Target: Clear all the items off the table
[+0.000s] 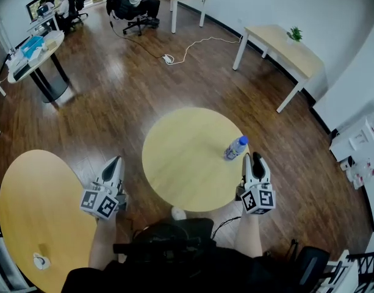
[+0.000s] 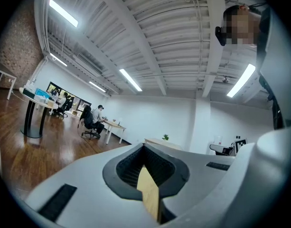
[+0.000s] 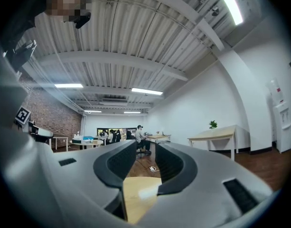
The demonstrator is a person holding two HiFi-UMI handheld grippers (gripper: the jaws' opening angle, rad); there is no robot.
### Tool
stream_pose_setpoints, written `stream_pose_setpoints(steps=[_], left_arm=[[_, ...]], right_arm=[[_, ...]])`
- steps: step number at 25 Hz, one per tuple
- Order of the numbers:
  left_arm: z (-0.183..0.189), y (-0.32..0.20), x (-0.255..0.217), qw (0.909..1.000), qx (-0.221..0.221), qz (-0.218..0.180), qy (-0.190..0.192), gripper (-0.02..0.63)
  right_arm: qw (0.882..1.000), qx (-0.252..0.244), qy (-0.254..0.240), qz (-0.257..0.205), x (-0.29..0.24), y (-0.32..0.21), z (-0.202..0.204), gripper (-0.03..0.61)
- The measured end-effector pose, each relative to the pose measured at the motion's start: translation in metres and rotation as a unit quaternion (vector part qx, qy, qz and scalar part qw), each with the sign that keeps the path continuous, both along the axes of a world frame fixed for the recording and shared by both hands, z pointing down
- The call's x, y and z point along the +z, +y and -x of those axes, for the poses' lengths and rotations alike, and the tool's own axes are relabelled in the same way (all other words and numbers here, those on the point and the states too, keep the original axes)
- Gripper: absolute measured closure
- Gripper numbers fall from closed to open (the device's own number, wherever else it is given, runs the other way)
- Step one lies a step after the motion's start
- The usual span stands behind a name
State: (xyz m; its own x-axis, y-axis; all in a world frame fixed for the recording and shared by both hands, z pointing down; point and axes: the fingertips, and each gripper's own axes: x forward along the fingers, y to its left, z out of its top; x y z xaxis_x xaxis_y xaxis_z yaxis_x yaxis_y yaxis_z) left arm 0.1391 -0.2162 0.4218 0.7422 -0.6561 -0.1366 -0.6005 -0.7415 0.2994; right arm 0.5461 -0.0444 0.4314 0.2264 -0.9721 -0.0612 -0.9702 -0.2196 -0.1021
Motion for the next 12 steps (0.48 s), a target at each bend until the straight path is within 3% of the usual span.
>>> stream_pose_setpoints(steps=[7, 9, 12], left_arm=[[0.071, 0.014, -0.006, 0.9916, -0.128, -0.001, -0.015, 0.612], [0.099, 0.023, -0.010, 0.9841, -0.177, -0.001, -0.017, 0.612], [0.149, 0.045, -0.015, 0.9658, -0.259, -0.001, -0.020, 0.612]], right_arm=[[0.988, -0.151, -0.004, -0.001, 0.001, -0.105, 0.056, 0.449], [0.980, -0.199, -0.005, 0.000, 0.000, -0.136, 0.080, 0.448], [0.961, -0.276, -0.008, 0.000, -0.003, -0.182, 0.127, 0.449]])
